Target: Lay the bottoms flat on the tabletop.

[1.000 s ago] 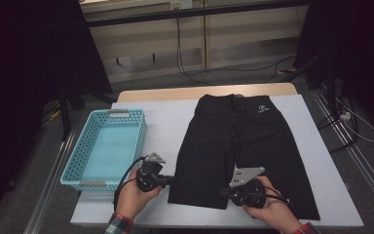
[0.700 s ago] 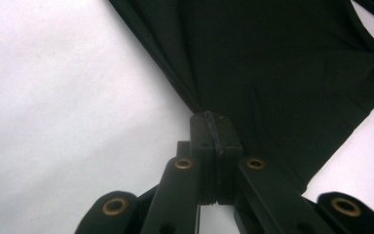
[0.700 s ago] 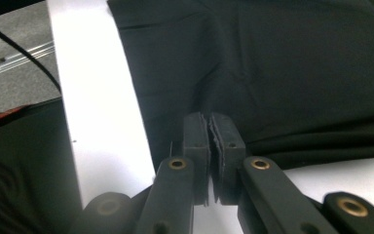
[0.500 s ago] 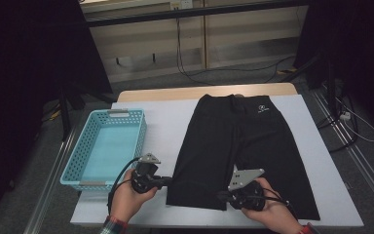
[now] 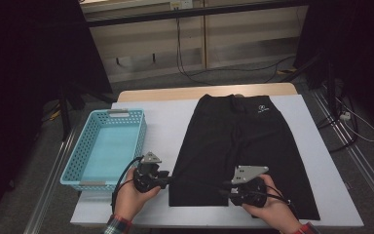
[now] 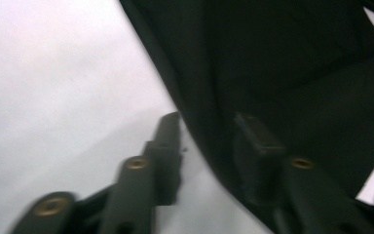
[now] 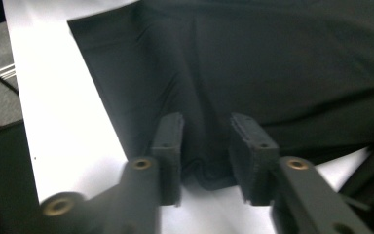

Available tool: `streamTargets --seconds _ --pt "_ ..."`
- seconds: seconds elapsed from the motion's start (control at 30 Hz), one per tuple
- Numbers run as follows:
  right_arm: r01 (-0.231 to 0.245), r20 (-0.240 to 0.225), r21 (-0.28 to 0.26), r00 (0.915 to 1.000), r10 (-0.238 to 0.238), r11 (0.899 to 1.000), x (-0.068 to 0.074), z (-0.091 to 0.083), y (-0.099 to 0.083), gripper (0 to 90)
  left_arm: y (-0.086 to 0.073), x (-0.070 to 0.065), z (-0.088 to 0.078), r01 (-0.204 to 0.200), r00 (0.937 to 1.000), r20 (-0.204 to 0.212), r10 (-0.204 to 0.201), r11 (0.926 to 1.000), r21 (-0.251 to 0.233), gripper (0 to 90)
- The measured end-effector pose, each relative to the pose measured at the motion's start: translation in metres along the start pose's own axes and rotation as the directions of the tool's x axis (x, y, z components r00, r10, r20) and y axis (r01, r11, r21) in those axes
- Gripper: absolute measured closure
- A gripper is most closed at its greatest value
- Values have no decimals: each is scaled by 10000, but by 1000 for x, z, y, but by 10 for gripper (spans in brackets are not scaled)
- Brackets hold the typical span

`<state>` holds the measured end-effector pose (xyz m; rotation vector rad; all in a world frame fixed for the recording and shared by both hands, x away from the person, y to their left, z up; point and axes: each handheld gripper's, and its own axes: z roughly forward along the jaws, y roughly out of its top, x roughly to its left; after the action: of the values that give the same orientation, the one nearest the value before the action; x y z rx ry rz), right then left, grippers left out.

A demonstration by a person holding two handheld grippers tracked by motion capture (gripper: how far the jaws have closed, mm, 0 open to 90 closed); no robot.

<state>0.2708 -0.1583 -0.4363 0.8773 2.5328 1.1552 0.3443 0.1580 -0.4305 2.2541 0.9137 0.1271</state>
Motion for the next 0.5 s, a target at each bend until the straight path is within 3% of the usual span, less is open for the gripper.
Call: streamTargets --seconds 0.07,0.27,0.37,0.5 --pt "2 197 -124 9998 1 9999 0 -3 1 599 0 0 0 34 10000 -14 -34 10000 -57 530" --pt "106 156 -417 9998 -100 9991 0 -8 3 620 -1 0 2 -34 10000 -90 33 10000 -76 427" --pt "248 -371 -738 9989 -276 9970 4 -11 7 719 0 -1 1 -95 9999 -55 94 9999 -43 412" --pt "560 -689 -644 9958 -604 9964 14 -5 11 735 0 -2 3 -174 9998 -46 173 9998 -74 384"
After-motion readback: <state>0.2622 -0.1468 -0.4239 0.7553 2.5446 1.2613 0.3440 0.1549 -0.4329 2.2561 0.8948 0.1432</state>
